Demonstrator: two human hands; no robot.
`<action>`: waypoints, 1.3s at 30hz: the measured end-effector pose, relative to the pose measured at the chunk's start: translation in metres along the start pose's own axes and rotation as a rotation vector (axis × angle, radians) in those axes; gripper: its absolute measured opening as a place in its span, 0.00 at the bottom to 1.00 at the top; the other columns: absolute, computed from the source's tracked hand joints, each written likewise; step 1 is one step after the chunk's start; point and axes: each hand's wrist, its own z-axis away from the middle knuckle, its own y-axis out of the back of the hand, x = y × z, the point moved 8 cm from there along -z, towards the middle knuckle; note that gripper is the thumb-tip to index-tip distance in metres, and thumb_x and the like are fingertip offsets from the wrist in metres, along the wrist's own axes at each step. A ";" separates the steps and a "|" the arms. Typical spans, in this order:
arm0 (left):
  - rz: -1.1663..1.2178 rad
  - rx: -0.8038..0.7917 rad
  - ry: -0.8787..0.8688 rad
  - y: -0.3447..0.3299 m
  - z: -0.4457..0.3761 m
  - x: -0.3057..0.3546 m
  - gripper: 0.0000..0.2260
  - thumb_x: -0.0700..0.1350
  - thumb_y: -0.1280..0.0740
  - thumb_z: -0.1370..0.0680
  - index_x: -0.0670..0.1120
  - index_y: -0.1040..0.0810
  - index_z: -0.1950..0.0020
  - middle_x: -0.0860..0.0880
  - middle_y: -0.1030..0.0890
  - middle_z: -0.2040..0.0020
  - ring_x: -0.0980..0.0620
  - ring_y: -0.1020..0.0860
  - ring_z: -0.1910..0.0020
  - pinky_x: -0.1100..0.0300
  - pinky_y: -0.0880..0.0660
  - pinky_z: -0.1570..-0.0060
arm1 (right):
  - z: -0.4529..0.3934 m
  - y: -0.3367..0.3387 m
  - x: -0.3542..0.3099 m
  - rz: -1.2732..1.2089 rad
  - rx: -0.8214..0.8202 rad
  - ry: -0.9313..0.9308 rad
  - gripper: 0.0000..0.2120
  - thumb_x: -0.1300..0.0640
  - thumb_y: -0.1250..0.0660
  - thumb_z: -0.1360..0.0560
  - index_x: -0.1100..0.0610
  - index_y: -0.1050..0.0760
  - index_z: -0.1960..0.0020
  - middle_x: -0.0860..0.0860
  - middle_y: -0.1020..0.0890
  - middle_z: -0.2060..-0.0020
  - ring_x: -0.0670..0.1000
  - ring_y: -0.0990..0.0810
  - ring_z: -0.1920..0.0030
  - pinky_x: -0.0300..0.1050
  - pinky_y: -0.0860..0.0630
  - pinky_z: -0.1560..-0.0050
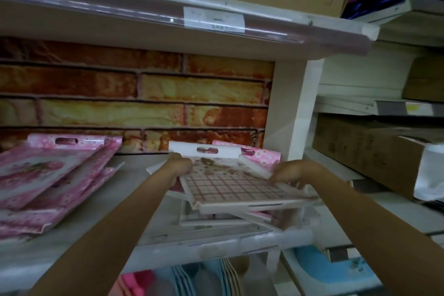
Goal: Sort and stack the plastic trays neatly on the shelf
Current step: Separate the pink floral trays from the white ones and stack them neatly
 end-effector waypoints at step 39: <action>0.177 1.136 0.061 0.414 0.354 -0.174 0.22 0.41 0.34 0.24 0.37 0.33 0.32 0.43 0.25 0.42 0.44 0.26 0.44 0.57 0.32 0.50 | 0.199 -0.195 -0.423 -0.017 -0.181 0.886 0.21 0.57 0.36 0.24 0.60 0.31 0.32 0.57 0.24 0.37 0.57 0.23 0.40 0.48 0.26 0.42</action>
